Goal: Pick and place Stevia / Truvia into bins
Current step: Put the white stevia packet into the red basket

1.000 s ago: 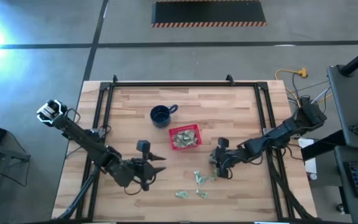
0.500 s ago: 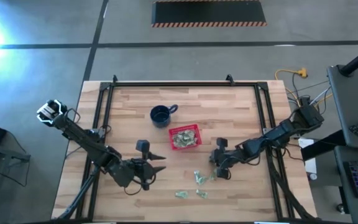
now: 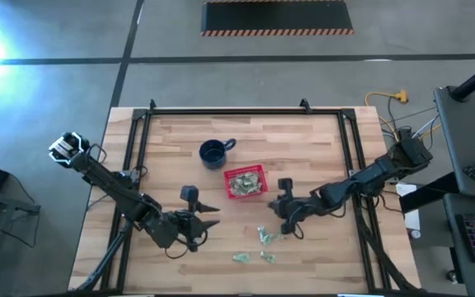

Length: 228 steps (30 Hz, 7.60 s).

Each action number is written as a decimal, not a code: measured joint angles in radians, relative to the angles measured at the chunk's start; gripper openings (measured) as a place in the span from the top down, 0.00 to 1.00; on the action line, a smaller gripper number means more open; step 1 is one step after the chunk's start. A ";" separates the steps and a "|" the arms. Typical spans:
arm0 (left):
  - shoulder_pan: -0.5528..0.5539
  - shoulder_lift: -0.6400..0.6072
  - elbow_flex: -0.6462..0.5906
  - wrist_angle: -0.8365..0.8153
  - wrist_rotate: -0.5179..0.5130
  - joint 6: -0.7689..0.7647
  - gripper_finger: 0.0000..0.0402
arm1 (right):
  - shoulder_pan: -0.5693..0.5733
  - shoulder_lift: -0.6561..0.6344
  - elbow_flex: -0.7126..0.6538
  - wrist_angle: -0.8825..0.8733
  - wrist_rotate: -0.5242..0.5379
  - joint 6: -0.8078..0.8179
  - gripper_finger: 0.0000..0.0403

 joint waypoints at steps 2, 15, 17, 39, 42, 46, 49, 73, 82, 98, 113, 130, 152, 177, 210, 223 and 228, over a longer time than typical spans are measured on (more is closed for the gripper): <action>0.000 0.001 -0.013 -0.002 0.000 0.000 0.63 | -0.008 0.000 0.027 0.025 0.081 -0.086 0.98; 0.000 0.001 -0.067 0.009 0.001 -0.001 0.63 | -0.229 0.028 0.071 0.255 0.104 -0.258 0.98; 0.000 0.001 -0.067 0.009 0.001 -0.001 0.63 | -0.259 0.028 0.066 0.254 0.057 -0.229 0.98; 0.008 0.096 -0.068 0.034 0.197 -0.026 0.63 | -0.323 0.026 0.056 0.254 -0.142 -0.163 0.65; 0.010 0.155 -0.069 0.110 0.311 -0.025 0.63 | -0.299 0.021 0.056 0.242 -0.146 -0.198 0.62; 0.009 0.264 -0.069 0.262 0.413 -0.023 0.63 | -0.251 0.013 0.056 0.215 -0.165 -0.220 0.61; 0.003 0.346 -0.069 0.349 0.454 -0.036 0.63 | -0.217 0.009 0.063 0.170 -0.184 -0.208 0.62; 0.024 0.591 -0.029 0.604 0.476 -0.364 0.63 | -0.073 -0.058 0.087 -0.105 -0.195 0.029 0.68; 0.030 0.662 0.008 0.610 0.500 -0.392 0.63 | -0.073 -0.058 0.087 -0.105 -0.196 0.033 0.69; 0.040 0.619 0.010 0.493 0.537 -0.337 0.97 | -0.073 -0.058 0.087 -0.154 -0.199 0.072 0.70; 0.073 0.252 0.003 0.121 0.159 -0.092 0.97 | -0.067 -0.071 0.086 -0.310 -0.201 0.222 0.71; 0.462 0.204 -0.070 0.125 0.272 0.003 0.97 | -0.010 -0.071 0.083 -0.211 -0.235 0.199 0.71; 0.516 0.224 -0.071 0.095 0.380 -0.074 0.64 | 0.108 0.093 0.052 0.073 -0.275 0.137 0.69; 0.317 0.120 -0.063 0.037 0.398 -0.183 0.62 | 0.105 0.194 0.064 0.089 -0.280 0.144 0.75; 0.200 -0.011 -0.069 0.027 0.390 -0.182 0.62 | 0.041 -0.020 0.067 0.061 0.220 -0.185 0.98; 0.200 -0.010 -0.070 0.010 0.389 -0.176 0.62 | -0.214 0.062 0.069 0.168 0.218 -0.114 0.98; 0.200 -0.010 -0.070 0.009 0.389 -0.176 0.62 | -0.239 0.079 0.069 0.172 0.166 -0.084 0.98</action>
